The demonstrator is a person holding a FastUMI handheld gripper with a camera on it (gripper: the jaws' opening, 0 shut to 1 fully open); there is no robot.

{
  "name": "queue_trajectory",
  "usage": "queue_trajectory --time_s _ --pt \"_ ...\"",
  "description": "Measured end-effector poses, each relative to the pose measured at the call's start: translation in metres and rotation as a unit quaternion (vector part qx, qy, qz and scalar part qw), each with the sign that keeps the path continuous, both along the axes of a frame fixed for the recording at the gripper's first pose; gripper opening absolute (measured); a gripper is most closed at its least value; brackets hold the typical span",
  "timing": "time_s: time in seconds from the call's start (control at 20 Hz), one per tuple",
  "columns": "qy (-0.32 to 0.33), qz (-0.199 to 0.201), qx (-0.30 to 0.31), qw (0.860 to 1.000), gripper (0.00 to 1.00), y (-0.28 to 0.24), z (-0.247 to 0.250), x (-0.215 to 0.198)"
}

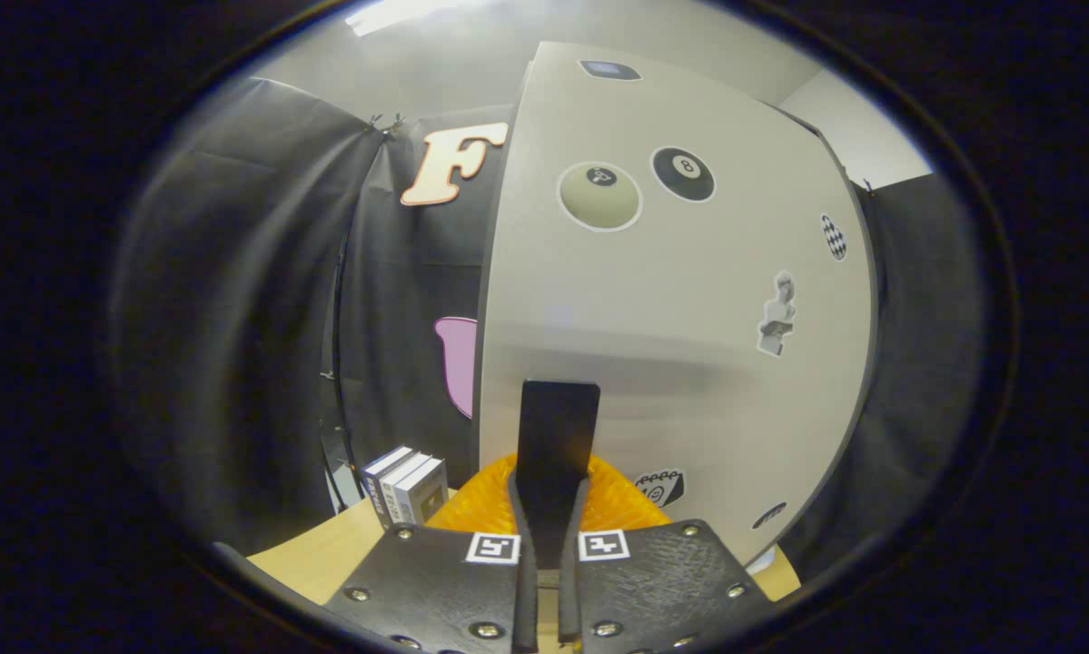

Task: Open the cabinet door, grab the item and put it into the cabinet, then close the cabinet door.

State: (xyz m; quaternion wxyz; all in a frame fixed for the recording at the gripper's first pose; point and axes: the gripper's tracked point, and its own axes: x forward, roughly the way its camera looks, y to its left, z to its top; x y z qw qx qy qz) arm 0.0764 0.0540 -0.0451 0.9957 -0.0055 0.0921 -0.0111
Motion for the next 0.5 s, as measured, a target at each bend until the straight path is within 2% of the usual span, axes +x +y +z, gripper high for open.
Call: queue_trajectory --time_s 0.5 --pt "0.012 0.022 -0.001 1.0 0.09 -0.01 0.007 -0.035"
